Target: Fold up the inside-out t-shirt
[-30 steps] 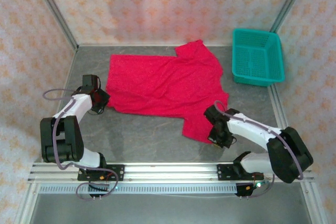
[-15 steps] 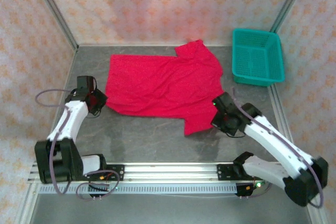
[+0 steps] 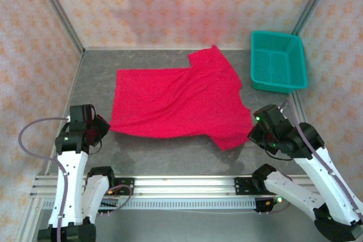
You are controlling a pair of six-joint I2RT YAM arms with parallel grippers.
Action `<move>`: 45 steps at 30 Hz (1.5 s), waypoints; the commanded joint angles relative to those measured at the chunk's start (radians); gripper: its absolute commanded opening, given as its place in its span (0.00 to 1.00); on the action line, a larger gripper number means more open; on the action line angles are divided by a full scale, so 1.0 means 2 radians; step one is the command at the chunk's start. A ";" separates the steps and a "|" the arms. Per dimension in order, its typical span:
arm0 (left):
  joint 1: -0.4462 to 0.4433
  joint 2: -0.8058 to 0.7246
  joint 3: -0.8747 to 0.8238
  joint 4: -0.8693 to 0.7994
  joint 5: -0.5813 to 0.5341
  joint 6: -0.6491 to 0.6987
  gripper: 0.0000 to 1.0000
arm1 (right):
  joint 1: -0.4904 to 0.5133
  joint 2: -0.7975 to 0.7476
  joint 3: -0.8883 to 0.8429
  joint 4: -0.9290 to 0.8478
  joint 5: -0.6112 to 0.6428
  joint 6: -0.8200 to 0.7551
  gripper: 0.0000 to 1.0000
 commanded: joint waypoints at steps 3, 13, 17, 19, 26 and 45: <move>-0.002 0.018 -0.006 -0.014 -0.013 0.010 0.00 | 0.002 0.017 -0.008 0.019 0.015 -0.004 0.00; -0.002 0.147 -0.003 0.099 -0.040 0.003 0.00 | -0.070 0.204 0.031 0.206 0.013 -0.110 0.00; -0.002 0.229 0.024 0.129 -0.055 0.011 0.00 | -0.107 0.295 0.072 0.242 -0.001 -0.145 0.00; -0.002 0.271 0.041 0.139 -0.066 0.015 0.00 | -0.123 0.335 0.096 0.249 -0.008 -0.157 0.00; -0.002 0.386 0.103 0.145 -0.087 0.029 0.00 | -0.164 0.417 0.159 0.257 -0.012 -0.185 0.00; -0.002 0.471 0.178 0.137 -0.094 0.035 0.00 | -0.182 0.534 0.300 0.230 0.003 -0.206 0.00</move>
